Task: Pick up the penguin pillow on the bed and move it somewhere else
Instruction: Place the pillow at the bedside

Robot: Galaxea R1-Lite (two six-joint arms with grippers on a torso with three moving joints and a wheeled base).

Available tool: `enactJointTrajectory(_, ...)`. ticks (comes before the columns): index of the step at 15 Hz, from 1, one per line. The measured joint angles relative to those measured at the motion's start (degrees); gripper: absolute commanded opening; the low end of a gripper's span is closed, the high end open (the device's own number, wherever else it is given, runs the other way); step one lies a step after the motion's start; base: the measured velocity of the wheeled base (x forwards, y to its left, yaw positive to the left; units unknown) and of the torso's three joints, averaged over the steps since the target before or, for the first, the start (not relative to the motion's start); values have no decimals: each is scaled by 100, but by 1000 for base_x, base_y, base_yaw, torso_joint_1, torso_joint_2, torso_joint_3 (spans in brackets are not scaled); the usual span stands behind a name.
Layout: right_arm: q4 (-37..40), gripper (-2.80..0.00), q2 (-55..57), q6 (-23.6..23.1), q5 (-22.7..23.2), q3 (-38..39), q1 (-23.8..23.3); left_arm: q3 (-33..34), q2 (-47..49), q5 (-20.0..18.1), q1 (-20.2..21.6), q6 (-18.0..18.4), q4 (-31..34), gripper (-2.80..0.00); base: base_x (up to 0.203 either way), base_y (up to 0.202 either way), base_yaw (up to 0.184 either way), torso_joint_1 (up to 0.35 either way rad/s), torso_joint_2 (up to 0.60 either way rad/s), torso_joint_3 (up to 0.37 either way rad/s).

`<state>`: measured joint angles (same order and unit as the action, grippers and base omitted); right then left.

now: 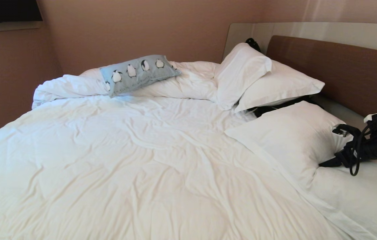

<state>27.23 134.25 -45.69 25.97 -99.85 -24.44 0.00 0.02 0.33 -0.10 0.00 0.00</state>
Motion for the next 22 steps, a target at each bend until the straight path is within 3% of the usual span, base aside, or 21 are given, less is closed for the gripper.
enactJointTrajectory(1, 0, 0, 1, 0, 2, 5, 0, 0, 0, 0, -1, 0, 0, -280, 0, 0, 0, 0, 0, 0)
enactJointTrajectory(2, 2, -280, 4, -1, 2, 7, 0, 0, 0, -2, -1, 0, 0, -280, 0, 0, 0, 0, 0, 0)
enactJointTrajectory(13, 41, -280, -309, 142, 49, 63, 6, 0, 0, 0, -1, 0, 0, -280, 0, 0, 0, 0, 0, 0)
enactJointTrajectory(22, 40, -280, -636, 1166, 62, -150, 168, 0, 0, 0, 0, 0, 2, -280, 0, 0, 0, 0, 0, 0)
